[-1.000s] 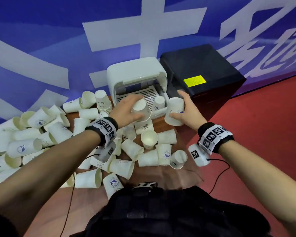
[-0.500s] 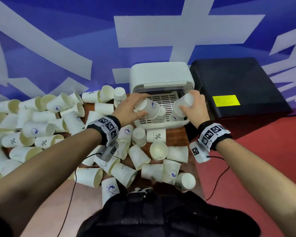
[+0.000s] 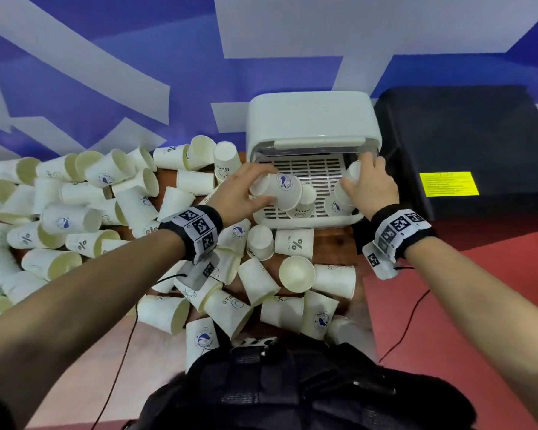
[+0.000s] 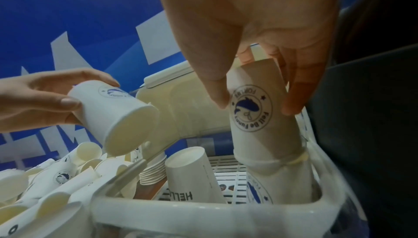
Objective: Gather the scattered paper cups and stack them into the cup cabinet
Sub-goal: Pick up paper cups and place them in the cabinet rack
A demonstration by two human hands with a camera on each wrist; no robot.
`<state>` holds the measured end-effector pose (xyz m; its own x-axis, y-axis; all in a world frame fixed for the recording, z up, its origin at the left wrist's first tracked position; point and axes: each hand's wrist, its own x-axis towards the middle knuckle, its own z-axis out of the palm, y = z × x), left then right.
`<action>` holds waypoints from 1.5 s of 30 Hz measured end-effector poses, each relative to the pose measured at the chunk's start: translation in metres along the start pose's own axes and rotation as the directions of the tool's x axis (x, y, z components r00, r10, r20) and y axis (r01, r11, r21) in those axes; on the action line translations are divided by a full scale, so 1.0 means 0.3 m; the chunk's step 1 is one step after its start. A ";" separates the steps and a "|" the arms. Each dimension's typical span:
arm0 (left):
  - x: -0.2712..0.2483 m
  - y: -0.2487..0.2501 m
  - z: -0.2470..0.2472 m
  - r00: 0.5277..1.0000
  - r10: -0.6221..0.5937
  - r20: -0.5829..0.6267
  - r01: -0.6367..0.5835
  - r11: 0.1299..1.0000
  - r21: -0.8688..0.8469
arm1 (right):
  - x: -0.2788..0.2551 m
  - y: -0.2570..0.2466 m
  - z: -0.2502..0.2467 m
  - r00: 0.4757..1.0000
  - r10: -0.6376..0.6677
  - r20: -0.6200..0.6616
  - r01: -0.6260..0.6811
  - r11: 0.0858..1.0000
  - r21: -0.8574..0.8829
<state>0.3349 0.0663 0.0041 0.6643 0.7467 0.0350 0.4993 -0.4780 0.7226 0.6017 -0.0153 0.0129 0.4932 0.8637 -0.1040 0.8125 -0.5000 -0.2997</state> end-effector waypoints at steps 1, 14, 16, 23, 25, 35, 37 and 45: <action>0.002 -0.006 0.006 1.000 -0.003 0.002 0.003 1.000 -0.015 | 0.002 -0.002 0.000 1.000 -0.002 0.004 0.002 1.000 -0.025; 0.036 -0.006 0.037 1.000 0.006 0.014 -0.005 1.000 -0.022 | 0.009 0.039 -0.040 0.990 0.079 0.114 -0.089 0.993 0.082; 0.035 -0.005 0.037 1.000 0.013 0.009 -0.013 1.000 -0.025 | 0.008 0.050 -0.041 0.995 0.053 0.089 -0.057 0.998 0.036; 0.026 -0.006 0.034 1.000 0.006 0.005 -0.006 0.999 -0.049 | 0.000 0.034 -0.009 0.995 0.040 0.095 -0.045 0.998 0.049; 0.017 -0.013 0.032 1.000 -0.010 0.008 0.011 0.998 -0.058 | 0.002 0.015 0.002 0.995 0.024 0.093 -0.030 0.998 0.058; -0.010 -0.047 0.032 0.997 -0.054 0.054 0.058 0.995 -0.077 | 0.027 -0.001 0.110 0.983 0.017 0.185 -0.011 0.999 -0.034; -0.009 -0.044 0.030 0.996 -0.055 0.069 0.060 0.996 -0.067 | 0.021 0.002 0.138 0.977 0.024 0.211 -0.011 0.998 -0.065; 0.015 -0.013 0.031 0.995 0.062 0.079 -0.063 0.998 0.005 | -0.019 0.023 0.124 0.986 0.020 0.165 -0.011 0.998 -0.055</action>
<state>0.3409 0.0672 -0.0050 0.7356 0.6770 0.0253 0.4597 -0.5263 0.7153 0.5927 -0.0214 -0.0240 0.4510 0.8523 -0.2649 0.8232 -0.5119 -0.2455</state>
